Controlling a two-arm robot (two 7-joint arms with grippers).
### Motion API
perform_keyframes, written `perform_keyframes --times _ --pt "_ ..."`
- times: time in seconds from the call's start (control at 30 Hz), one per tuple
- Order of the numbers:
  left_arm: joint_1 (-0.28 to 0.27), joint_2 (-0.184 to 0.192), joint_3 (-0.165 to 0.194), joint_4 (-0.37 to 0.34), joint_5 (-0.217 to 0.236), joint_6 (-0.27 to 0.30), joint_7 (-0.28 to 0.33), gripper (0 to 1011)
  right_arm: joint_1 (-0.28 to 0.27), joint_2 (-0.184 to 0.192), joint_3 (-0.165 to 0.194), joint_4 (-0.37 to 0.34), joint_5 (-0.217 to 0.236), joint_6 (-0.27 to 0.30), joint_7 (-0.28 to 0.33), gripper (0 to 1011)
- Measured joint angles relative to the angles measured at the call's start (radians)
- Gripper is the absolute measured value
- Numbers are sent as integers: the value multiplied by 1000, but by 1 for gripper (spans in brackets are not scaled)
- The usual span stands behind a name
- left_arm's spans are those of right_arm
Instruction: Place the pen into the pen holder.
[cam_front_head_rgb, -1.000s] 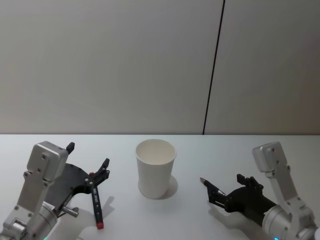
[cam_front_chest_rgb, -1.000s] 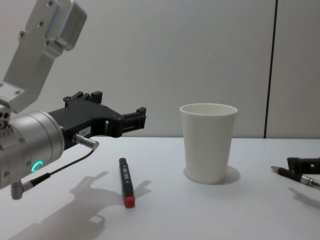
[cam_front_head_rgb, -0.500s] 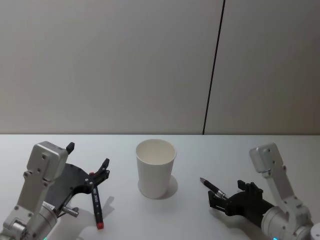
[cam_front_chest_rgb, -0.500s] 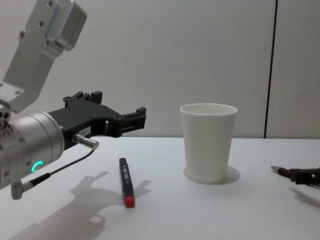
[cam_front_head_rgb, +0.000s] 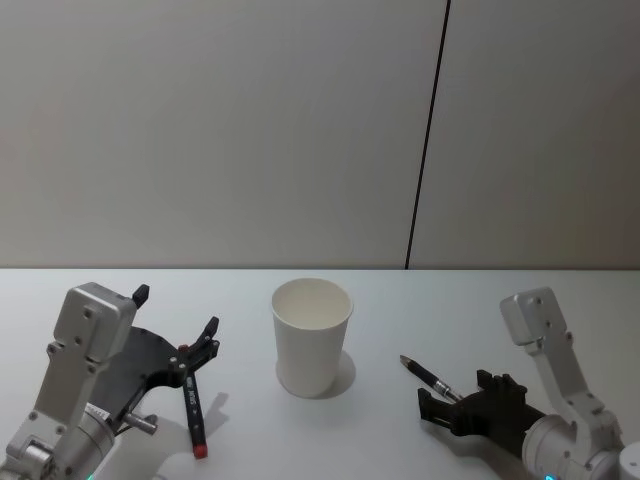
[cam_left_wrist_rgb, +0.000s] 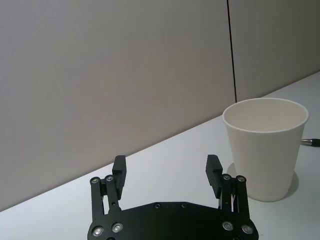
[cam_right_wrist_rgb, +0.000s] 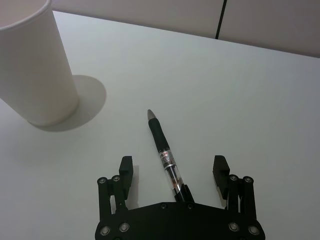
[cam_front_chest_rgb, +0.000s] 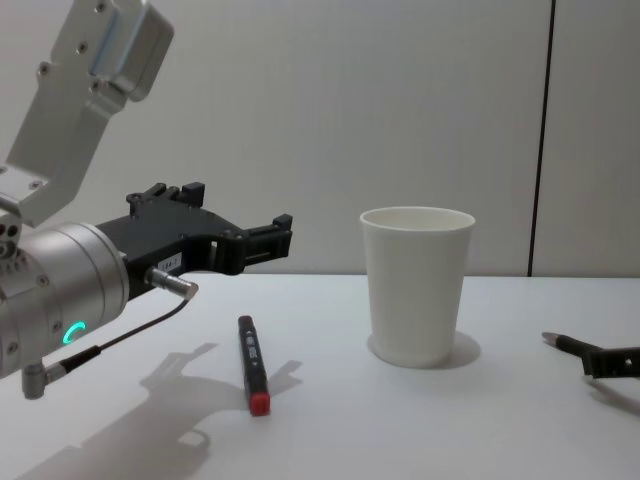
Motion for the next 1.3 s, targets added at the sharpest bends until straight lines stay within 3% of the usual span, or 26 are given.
perform_keyframes --times 0.63,0.8,1.3 --pt "0 0 0 0 0 0 0 1002 1 -15 11 3 7 27 -4 1000" --pt "0 0 0 0 0 0 0 1002 1 -16 12 4 8 29 -5 905" --pt "0 0 0 0 0 0 0 1002 1 -18 13 4 9 33 -6 444"
